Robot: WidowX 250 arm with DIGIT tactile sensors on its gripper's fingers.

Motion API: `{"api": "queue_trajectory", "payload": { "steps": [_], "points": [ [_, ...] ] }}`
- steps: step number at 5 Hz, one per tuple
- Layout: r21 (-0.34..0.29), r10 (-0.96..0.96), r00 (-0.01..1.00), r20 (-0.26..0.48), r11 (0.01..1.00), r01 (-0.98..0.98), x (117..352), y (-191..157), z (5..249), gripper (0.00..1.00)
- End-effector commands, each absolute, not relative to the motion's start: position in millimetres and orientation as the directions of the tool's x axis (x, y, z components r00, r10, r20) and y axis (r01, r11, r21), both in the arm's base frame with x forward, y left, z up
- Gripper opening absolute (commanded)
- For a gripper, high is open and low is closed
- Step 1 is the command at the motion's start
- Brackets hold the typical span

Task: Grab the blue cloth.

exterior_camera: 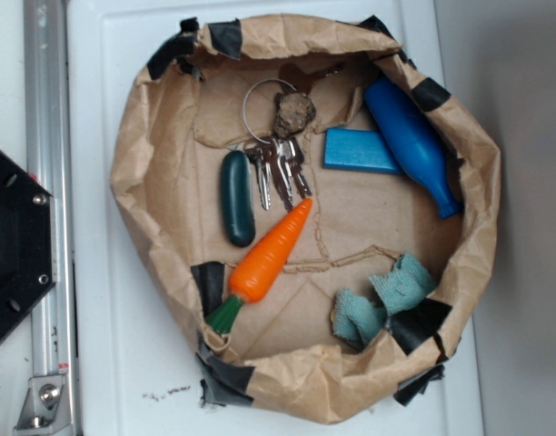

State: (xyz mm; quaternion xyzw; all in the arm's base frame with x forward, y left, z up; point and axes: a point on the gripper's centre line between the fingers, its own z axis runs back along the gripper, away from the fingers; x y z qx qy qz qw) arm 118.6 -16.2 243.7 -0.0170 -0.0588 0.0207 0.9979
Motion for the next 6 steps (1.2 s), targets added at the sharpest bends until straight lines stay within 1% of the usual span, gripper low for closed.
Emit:
{"api": "queue_trajectory", "payload": {
  "steps": [1,2,3,4,5,6],
  "points": [
    [-0.036,0.043,0.992,0.117,0.999,-0.039,118.6,-16.2,243.7,1.00],
    [0.061,-0.082,0.971,0.225,0.996,0.070,168.6,-13.4,193.7,1.00],
    [0.118,-0.176,0.937,0.301,0.982,0.147,222.4,-22.7,165.2,1.00],
    [0.096,-0.281,0.890,0.358,0.960,0.265,261.1,-25.4,152.7,1.00],
    [0.089,-0.358,0.858,0.369,0.932,0.351,285.0,-30.4,136.2,1.00],
    [0.106,-0.432,0.818,0.379,0.899,0.425,295.6,-36.6,117.9,1.00]
  ]
}}
